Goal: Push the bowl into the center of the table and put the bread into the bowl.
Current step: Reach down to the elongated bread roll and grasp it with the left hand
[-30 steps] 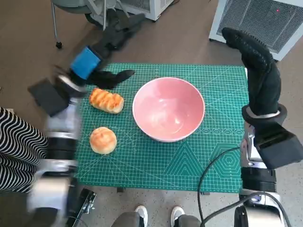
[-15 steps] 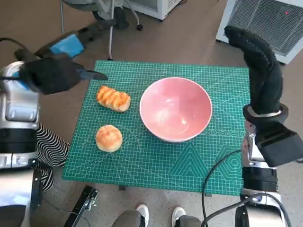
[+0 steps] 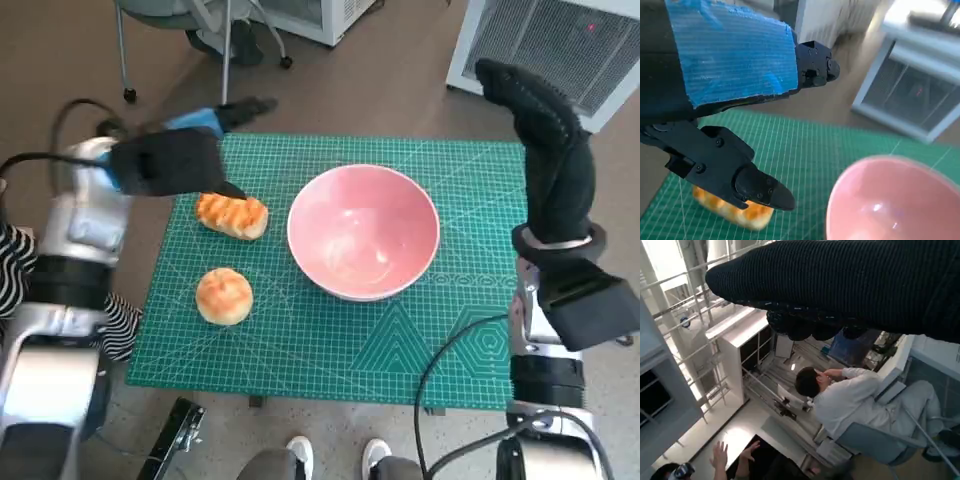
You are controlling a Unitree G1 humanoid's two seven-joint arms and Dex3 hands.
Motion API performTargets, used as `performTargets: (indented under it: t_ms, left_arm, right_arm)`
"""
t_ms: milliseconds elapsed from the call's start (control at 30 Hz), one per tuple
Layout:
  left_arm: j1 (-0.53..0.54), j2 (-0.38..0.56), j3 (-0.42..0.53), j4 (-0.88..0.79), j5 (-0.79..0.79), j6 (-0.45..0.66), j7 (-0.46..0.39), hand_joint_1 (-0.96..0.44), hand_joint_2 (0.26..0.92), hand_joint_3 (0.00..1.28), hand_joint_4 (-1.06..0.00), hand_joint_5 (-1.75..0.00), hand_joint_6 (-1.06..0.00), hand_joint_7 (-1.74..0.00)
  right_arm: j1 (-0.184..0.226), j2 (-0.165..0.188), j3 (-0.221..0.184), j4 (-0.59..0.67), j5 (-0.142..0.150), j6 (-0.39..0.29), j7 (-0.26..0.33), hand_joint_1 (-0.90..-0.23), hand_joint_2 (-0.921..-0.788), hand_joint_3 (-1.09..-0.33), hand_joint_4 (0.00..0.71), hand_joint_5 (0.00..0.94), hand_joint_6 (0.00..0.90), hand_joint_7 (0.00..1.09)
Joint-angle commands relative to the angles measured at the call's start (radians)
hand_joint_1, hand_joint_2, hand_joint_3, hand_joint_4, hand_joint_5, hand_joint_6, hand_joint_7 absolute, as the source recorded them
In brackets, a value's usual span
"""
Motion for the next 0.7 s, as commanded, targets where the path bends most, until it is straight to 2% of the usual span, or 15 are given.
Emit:
performTargets:
  t_ms: [33,300,567,700]
  left_arm:
    - [-0.070,-0.030,-0.048,0.098,0.044,-0.003,0.011,-0.08,0.710,0.04,0.00,0.00,-0.10,-0.07]
    - [-0.124,-0.084,-0.114,0.256,0.106,0.006,0.048,-0.09,0.712,0.04,0.00,0.00,-0.10,-0.06]
    - [-0.143,-0.094,-0.124,0.302,0.111,-0.007,0.062,-0.10,0.713,0.04,0.00,0.00,-0.11,-0.05]
    - [-0.157,-0.130,-0.171,0.390,0.163,0.069,0.064,-0.15,0.709,0.04,0.00,0.00,-0.11,-0.04]
  right_arm:
    - [0.019,0.005,0.003,0.004,0.007,0.017,-0.005,-0.826,-0.921,-0.700,0.212,0.006,0.019,0.54]
    - [0.027,0.001,0.002,-0.008,0.008,0.024,-0.002,-0.820,-0.921,-0.701,0.213,0.006,0.020,0.54]
    - [0.027,0.001,0.002,-0.011,0.007,0.026,-0.002,-0.820,-0.921,-0.701,0.214,0.005,0.020,0.54]
    - [0.040,-0.002,-0.001,-0.020,0.010,0.031,-0.002,-0.826,-0.921,-0.700,0.212,0.004,0.020,0.54]
